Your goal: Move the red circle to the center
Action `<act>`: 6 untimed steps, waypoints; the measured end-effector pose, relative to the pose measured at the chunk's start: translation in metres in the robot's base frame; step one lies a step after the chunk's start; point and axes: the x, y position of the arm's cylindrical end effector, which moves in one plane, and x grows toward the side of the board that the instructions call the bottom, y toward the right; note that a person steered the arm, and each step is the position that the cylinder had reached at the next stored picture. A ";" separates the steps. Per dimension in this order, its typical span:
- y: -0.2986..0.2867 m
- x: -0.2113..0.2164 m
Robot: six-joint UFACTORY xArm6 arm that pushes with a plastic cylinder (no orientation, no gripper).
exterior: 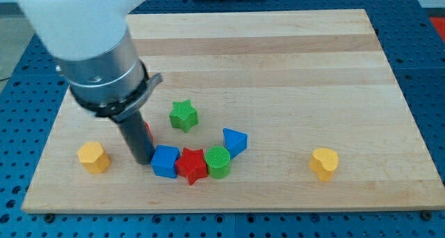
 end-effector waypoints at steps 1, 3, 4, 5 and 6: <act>0.002 -0.053; 0.002 -0.044; 0.002 -0.021; -0.023 -0.027; -0.060 -0.069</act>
